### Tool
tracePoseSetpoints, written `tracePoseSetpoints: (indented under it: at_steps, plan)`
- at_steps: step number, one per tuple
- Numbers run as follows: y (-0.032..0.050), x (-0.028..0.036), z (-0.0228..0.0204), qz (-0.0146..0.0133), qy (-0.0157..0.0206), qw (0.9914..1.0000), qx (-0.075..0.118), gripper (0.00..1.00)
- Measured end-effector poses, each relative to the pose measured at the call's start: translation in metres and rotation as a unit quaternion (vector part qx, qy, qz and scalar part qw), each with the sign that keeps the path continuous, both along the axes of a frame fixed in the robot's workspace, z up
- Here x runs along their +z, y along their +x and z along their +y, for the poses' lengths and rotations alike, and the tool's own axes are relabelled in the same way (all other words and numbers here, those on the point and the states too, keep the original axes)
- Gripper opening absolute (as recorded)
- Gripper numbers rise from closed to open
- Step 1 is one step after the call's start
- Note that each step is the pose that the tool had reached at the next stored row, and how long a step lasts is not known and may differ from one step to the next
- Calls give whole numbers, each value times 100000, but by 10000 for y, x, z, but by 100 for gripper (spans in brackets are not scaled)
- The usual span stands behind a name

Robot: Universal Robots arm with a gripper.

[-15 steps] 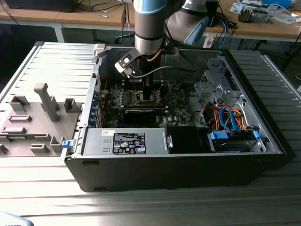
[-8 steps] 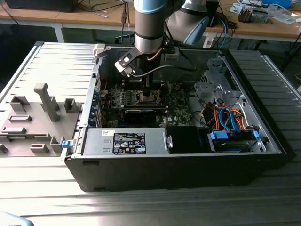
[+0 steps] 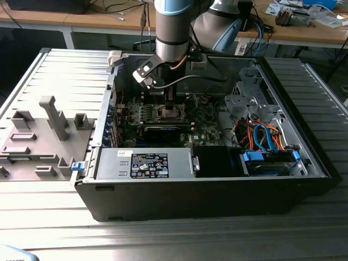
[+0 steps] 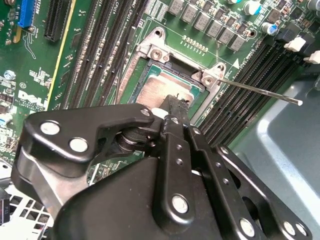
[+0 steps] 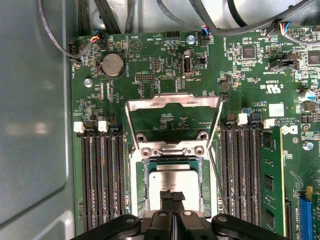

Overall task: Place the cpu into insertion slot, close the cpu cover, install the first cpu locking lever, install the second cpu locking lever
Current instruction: 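Place the cpu into insertion slot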

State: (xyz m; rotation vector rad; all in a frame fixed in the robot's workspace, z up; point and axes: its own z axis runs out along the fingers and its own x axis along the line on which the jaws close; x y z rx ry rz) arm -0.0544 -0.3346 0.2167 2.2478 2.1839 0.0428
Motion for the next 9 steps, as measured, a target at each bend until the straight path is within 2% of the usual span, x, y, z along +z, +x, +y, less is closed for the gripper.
tracePoseSetpoints:
  at_steps: [6,9]
  plan:
    - [0,10,1,0,-3,100000,2,11]
    - [1,35,1,0,1,100000,-1,11]
